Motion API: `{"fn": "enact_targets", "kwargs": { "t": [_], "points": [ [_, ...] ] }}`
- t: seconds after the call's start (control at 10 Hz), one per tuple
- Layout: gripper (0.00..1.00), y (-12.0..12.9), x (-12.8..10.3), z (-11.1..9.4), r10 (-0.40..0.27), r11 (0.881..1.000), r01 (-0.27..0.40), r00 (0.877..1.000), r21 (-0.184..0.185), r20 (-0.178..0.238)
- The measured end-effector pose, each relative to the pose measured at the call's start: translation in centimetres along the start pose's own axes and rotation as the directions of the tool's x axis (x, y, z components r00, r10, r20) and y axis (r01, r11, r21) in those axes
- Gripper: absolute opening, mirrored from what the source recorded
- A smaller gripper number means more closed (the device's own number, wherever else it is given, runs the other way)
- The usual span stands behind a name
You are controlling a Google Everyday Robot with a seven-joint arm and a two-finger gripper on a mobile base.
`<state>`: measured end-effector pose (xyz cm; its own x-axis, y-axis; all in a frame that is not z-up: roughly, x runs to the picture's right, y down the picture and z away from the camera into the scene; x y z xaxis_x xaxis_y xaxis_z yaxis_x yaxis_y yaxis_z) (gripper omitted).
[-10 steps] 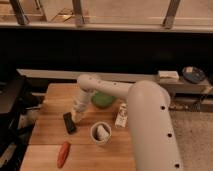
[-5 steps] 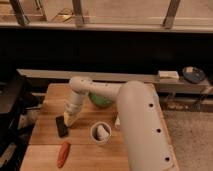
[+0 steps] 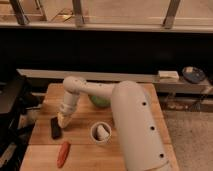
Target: Push the eraser across the table
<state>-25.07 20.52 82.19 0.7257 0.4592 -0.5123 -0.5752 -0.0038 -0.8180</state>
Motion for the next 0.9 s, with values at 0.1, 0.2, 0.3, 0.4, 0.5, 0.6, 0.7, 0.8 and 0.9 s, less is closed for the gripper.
{"fn": "enact_targets", "kwargs": {
  "t": [0.1, 0.2, 0.3, 0.4, 0.5, 0.6, 0.7, 0.8, 0.9],
  "points": [
    [0.0, 1.1, -0.5, 0.4, -0.029, 1.0, 0.029, 1.0, -0.01, -0.008],
    [0.0, 1.8, -0.9, 0.9, -0.049, 0.999, 0.048, 0.999, -0.015, -0.017],
    [0.0, 2.2, -1.2, 1.1, -0.061, 0.998, 0.061, 0.998, -0.02, -0.022],
    [0.0, 2.8, -1.6, 1.4, -0.076, 0.997, 0.075, 0.997, -0.027, -0.028],
    [0.0, 3.2, -2.0, 1.5, -0.089, 0.996, 0.088, 0.996, -0.032, -0.03],
    [0.0, 3.5, -2.3, 1.2, -0.102, 0.994, 0.102, 0.994, -0.027, -0.025],
    [0.01, 3.5, -2.5, -0.2, -0.114, 0.993, 0.114, 0.993, -0.005, 0.0],
    [0.05, 3.0, -2.6, -2.5, -0.113, 0.993, 0.112, 0.992, 0.027, 0.049],
    [0.05, 2.5, -2.5, -4.0, -0.107, 0.994, 0.103, 0.991, 0.044, 0.077]
  ]
}}
